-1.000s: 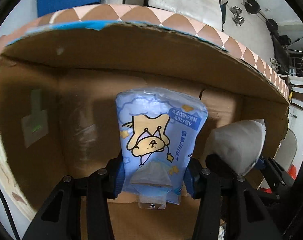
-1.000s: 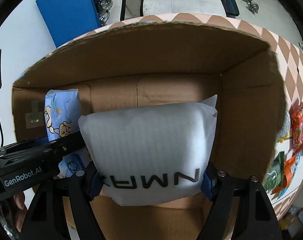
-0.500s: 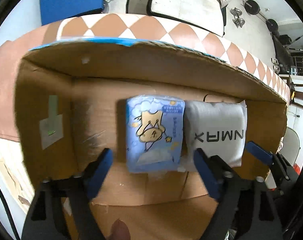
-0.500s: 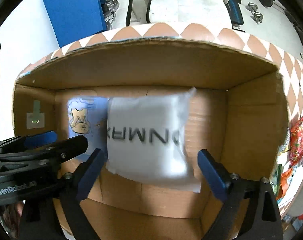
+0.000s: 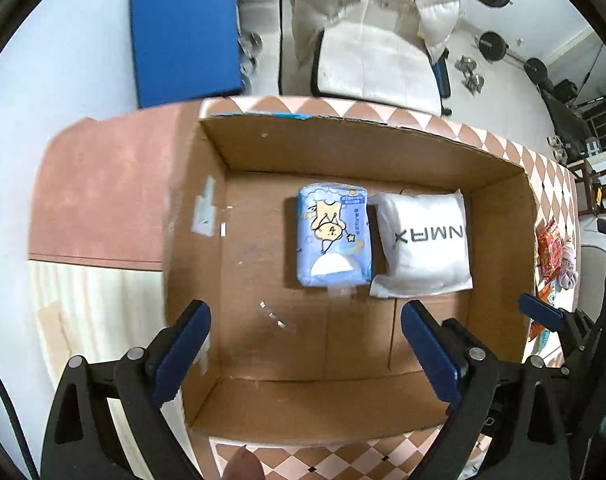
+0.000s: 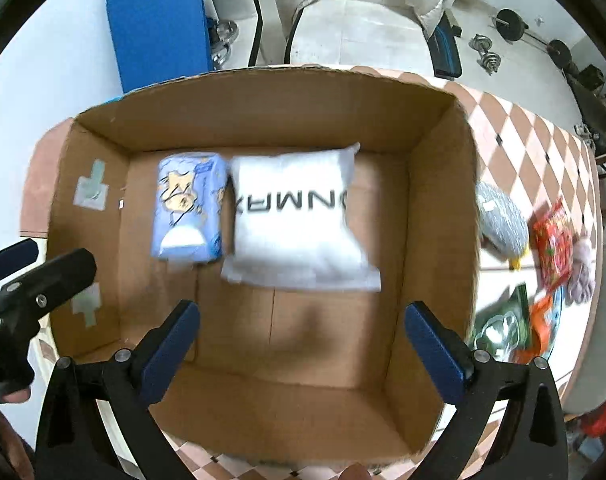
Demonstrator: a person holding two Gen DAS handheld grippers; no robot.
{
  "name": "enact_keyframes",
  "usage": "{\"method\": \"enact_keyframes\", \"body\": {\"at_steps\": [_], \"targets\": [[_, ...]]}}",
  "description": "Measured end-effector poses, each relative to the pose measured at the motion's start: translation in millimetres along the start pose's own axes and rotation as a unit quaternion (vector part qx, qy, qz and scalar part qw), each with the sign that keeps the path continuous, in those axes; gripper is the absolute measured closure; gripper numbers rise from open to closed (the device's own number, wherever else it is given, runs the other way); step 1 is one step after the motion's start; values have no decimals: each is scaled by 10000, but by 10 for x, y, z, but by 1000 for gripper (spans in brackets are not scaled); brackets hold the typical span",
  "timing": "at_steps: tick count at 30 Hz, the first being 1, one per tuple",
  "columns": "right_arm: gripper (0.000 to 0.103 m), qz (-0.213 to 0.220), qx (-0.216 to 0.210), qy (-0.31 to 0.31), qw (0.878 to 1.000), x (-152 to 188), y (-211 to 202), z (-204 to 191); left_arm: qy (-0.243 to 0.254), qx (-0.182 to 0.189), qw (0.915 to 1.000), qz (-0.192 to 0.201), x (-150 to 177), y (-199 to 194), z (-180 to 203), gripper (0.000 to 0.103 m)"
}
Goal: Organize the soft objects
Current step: 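Carry both packs into the box and open both tools, then grasp the green snack bag with left tool while right tool grasps orange bag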
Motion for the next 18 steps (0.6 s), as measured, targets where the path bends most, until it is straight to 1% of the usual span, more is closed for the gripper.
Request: {"method": "enact_keyframes", "body": {"at_steps": [4, 11, 15, 18], "targets": [[0, 283, 62, 11, 9996, 239, -255, 37, 51, -93, 9993, 345, 134, -272, -26, 5], [0, 746, 110, 13, 9972, 537, -729, 110, 104, -244, 9965, 787, 317, -512, 48, 5], [0, 911, -23, 73, 9958, 676, -939, 160, 24, -266, 9953, 928, 443, -686, 96, 5], [0, 968, -217, 114, 9950, 753, -1055, 186, -63, -245, 9950, 962, 515, -826, 169, 5]]}}
Point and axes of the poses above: each gripper's, at about its wrist camera, not at the fingertips, and y roughly the way its jaws point, z to its right, x to its underside, the point moved 10 cm from there along y, roughly the way its jaws point, and after that the axes turned 5 degrees about z, right-handed, at the moved point
